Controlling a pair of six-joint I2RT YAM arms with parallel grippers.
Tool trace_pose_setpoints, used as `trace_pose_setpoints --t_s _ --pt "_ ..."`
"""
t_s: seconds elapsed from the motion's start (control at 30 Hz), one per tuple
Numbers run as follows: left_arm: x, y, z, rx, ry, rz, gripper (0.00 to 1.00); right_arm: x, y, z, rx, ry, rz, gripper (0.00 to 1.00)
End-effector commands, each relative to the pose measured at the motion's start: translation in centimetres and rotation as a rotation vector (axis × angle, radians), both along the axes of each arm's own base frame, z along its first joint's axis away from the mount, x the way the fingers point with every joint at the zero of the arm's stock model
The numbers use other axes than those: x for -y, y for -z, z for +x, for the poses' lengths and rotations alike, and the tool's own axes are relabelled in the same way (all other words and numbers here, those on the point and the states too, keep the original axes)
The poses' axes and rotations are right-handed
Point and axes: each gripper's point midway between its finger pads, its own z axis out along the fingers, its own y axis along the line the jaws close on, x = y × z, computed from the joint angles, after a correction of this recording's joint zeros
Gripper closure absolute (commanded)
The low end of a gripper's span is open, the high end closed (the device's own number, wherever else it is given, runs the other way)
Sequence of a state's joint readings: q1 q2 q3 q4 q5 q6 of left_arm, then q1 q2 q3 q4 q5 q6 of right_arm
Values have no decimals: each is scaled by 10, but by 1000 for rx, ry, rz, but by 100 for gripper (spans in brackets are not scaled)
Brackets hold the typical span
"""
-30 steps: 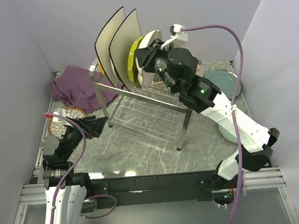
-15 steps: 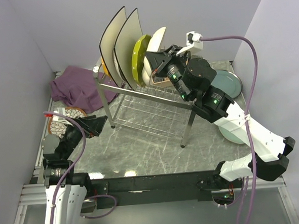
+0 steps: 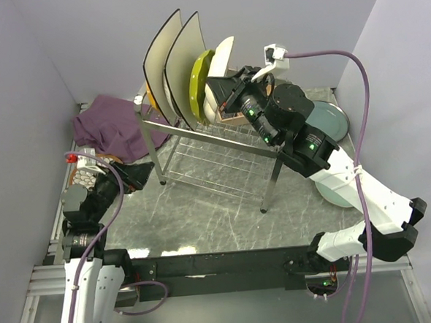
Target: Unload the plates from the dish rack
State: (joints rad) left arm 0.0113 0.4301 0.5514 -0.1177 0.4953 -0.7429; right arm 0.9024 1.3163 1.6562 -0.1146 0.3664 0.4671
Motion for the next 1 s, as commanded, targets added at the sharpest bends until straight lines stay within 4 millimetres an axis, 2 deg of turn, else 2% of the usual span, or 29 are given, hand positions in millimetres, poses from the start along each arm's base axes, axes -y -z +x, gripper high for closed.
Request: trace_pose_setpoints --t_s 0.0,0.1,0.13,0.2,0.23,0.3,0.33,0.4,0.6,0.97 --pt "-4 -28 -2 80 -25 26 0 62 -104 -51 253 2 148 100" --pt "-7 -33 -2 79 -42 28 1 66 -111 -57 275 -9 158 100" --pt "-7 -33 -2 76 -45 30 1 62 -107 -58 277 -26 147 100" --pt "-8 -38 -2 79 -53 35 1 67 -119 -65 317 -35 188 100" --pt "-9 -41 -3 83 -53 35 0 64 -116 -65 321 -45 186 100" --pt "-9 -45 -4 90 -53 36 1 70 -125 -73 357 -54 225 100" --pt "-8 -46 -4 91 -53 35 1 68 -119 -72 357 -57 224 100" --pt "-8 -47 -5 92 -51 35 1 74 -125 -78 387 -62 258 100" --pt "-7 -49 -6 104 -45 29 1 70 -126 -80 415 -79 254 100" --pt "-6 -48 -4 101 -37 27 0 70 -143 -81 458 -71 251 100"
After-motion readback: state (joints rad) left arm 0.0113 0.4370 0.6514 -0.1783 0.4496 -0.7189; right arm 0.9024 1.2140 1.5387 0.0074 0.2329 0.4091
